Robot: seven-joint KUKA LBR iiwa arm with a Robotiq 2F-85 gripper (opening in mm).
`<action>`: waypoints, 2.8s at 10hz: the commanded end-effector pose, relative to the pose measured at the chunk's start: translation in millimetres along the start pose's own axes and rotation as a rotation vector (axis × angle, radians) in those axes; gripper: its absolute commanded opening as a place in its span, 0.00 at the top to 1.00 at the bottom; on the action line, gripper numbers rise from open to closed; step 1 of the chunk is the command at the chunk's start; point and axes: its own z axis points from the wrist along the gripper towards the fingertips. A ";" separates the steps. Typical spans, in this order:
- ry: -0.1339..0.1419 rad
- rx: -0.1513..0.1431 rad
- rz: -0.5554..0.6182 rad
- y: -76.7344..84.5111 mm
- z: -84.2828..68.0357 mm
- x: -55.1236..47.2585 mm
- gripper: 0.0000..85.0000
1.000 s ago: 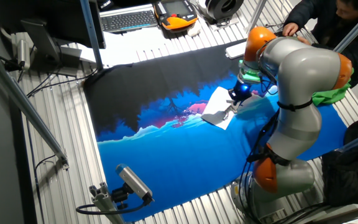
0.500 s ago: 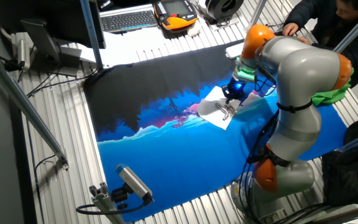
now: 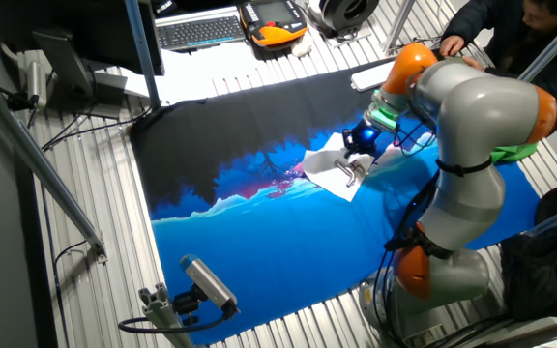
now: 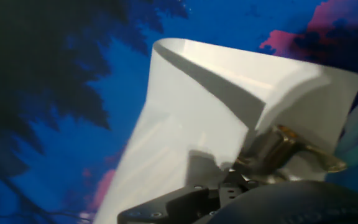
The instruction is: Unfold a piece of paper
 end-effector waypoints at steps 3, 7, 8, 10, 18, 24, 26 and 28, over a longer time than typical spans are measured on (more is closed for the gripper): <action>-0.025 -0.002 0.036 10.0 2.1 5.1 1.00; -0.029 0.013 0.054 22.0 10.8 14.4 1.00; -0.024 -0.008 0.067 22.6 12.1 15.8 1.00; -0.022 -0.067 0.114 23.1 13.3 16.5 1.00; -0.039 0.273 -0.149 22.7 13.7 17.0 1.00; -0.071 0.450 -0.299 22.7 13.7 17.0 1.00; -0.065 0.431 -0.290 22.7 13.7 17.0 1.00; -0.034 0.322 -0.220 22.7 13.7 17.0 1.00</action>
